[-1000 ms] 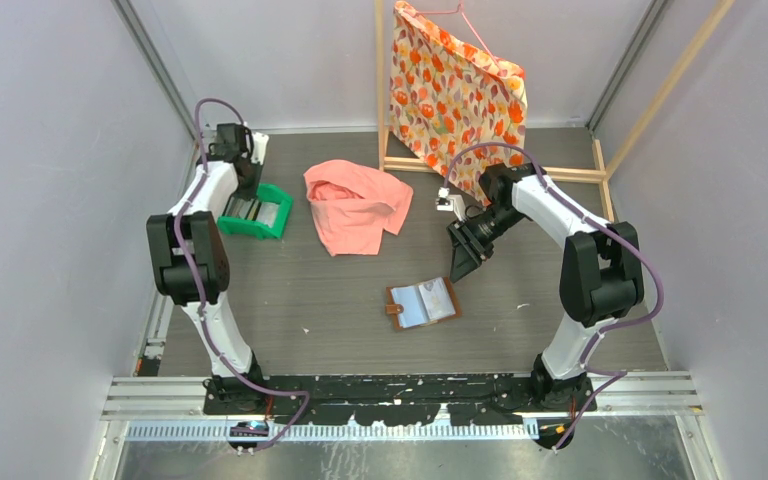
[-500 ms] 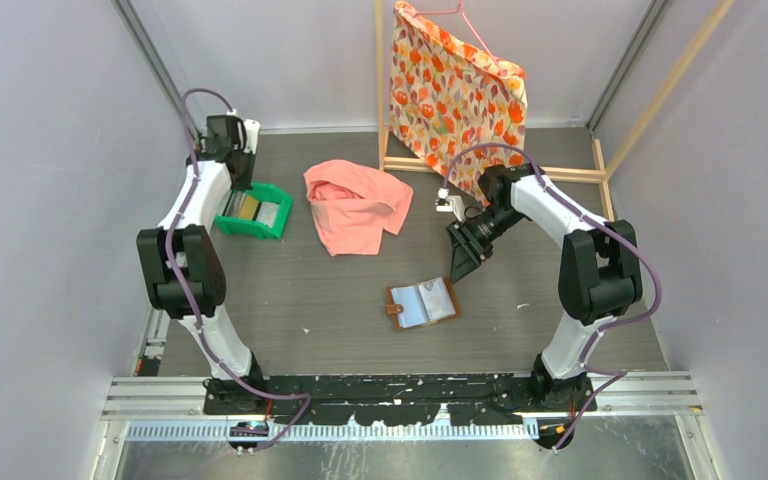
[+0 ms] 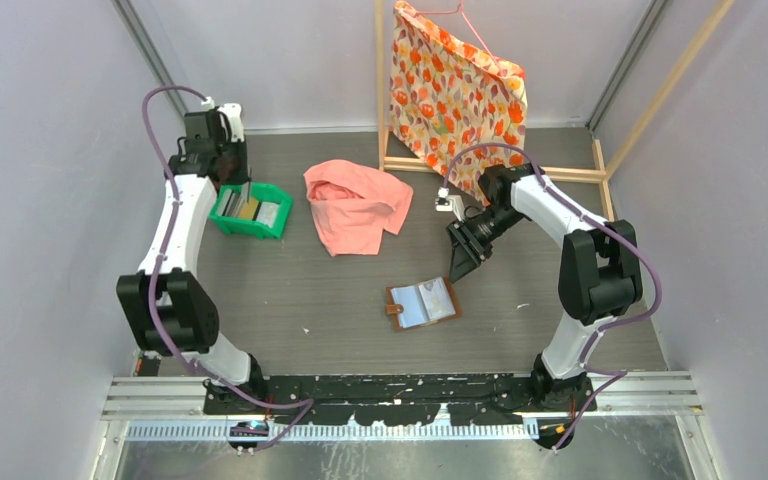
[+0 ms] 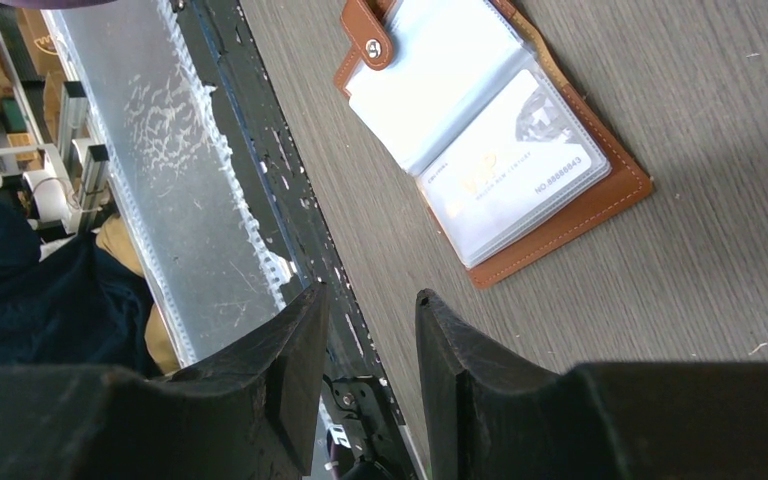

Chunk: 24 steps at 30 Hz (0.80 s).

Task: Put the credit cards into the card holder
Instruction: Pick up the credit card from the storage box, then insert the credit card into the card holder.

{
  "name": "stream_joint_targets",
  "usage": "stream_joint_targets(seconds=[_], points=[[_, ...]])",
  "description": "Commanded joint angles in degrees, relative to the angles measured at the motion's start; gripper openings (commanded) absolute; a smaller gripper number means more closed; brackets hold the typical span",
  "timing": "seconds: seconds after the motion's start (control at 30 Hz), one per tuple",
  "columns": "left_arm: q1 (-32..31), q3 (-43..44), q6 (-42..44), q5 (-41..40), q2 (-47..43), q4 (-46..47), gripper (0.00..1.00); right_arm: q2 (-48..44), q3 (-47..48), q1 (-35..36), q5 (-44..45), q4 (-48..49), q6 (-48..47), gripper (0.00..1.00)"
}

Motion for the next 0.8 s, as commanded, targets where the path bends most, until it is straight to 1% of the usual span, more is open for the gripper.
stream_joint_targets(seconds=[0.0, 0.2, 0.27, 0.3, 0.4, 0.5, 0.57, 0.77], points=[[0.3, -3.8, -8.8, 9.8, -6.7, -0.4, 0.00, -1.3, 1.1, -0.2, -2.2, -0.7, -0.8, 0.42], [0.3, -14.2, -22.5, 25.3, -14.1, 7.3, 0.00, -2.9, 0.0, -0.3, -5.3, 0.3, 0.2, 0.42], [0.3, -19.0, -28.9, 31.1, -16.2, 12.7, 0.00, -3.4, -0.6, -0.3, -7.3, 1.6, 1.6, 0.42], [0.2, -22.4, -33.4, 34.9, -17.4, 15.9, 0.00, -3.6, -1.0, -0.3, -8.7, 2.4, 2.5, 0.42], [-0.7, -29.2, -41.7, 40.5, -19.8, 24.5, 0.00, -4.1, -2.0, -0.3, -11.7, 5.0, 5.4, 0.42], [-3.1, -35.6, -48.0, 41.6, -21.9, 32.3, 0.00, -4.4, -3.2, -0.3, -14.2, 8.5, 9.0, 0.43], [-7.5, -39.1, -52.2, 41.0, -22.9, 39.0, 0.00, -4.4, -4.0, -0.3, -15.9, 11.0, 12.3, 0.43], [-20.2, -45.4, -61.1, 35.5, -21.7, 52.5, 0.00, -3.4, -5.6, -0.2, -20.9, 16.1, 18.5, 0.44]])
